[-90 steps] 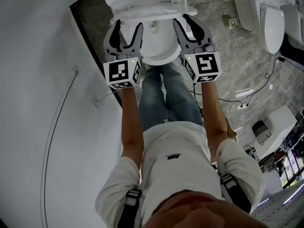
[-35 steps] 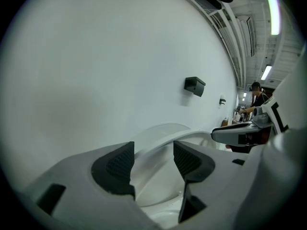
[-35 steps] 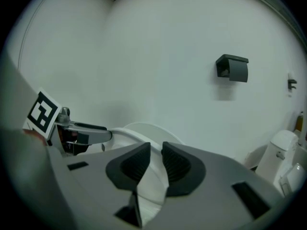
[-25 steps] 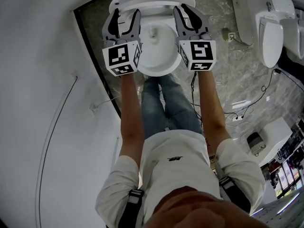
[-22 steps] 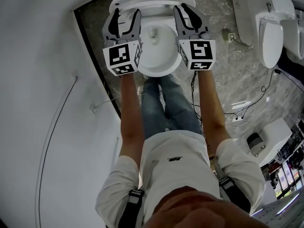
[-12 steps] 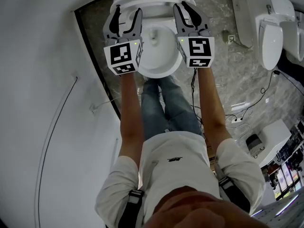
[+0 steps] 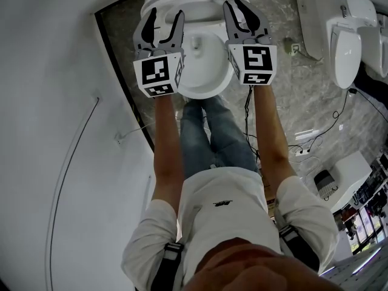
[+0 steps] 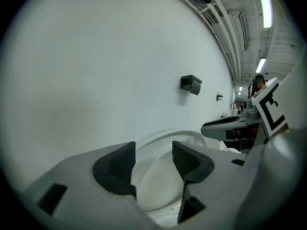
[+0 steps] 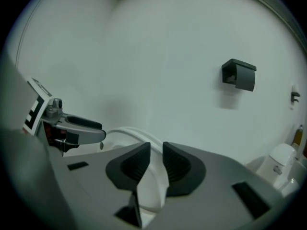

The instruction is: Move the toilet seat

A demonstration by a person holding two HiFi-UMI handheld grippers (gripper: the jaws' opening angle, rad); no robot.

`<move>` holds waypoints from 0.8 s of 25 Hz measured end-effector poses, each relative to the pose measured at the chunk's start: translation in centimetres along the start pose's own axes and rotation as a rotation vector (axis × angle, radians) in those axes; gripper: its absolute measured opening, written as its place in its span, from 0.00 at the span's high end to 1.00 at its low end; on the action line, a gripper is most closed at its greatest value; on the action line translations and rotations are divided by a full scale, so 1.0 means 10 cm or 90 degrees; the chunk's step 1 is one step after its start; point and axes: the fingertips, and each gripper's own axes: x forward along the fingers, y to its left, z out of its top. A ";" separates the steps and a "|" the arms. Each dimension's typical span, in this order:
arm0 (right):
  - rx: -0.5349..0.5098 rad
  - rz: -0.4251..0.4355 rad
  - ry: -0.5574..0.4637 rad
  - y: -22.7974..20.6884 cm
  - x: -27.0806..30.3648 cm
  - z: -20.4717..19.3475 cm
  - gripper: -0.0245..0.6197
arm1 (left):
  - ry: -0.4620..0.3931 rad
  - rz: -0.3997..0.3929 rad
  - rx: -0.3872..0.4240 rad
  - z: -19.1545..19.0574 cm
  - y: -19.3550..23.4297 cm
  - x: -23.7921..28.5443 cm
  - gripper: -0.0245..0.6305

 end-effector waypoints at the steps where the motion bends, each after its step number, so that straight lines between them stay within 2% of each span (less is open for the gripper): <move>1: 0.000 0.002 -0.001 0.01 -0.01 0.00 0.82 | 0.000 -0.003 0.000 0.00 -0.01 -0.01 0.57; 5: 0.000 0.017 -0.004 0.07 -0.07 -0.01 0.82 | -0.005 -0.020 0.003 0.02 -0.08 -0.05 0.59; 16: 0.008 0.054 -0.036 0.32 -0.30 0.08 0.87 | -0.030 -0.036 0.020 0.08 -0.17 -0.29 0.82; 20: 0.005 0.061 -0.055 0.38 -0.41 0.19 0.88 | -0.040 -0.045 0.029 0.13 -0.20 -0.37 0.87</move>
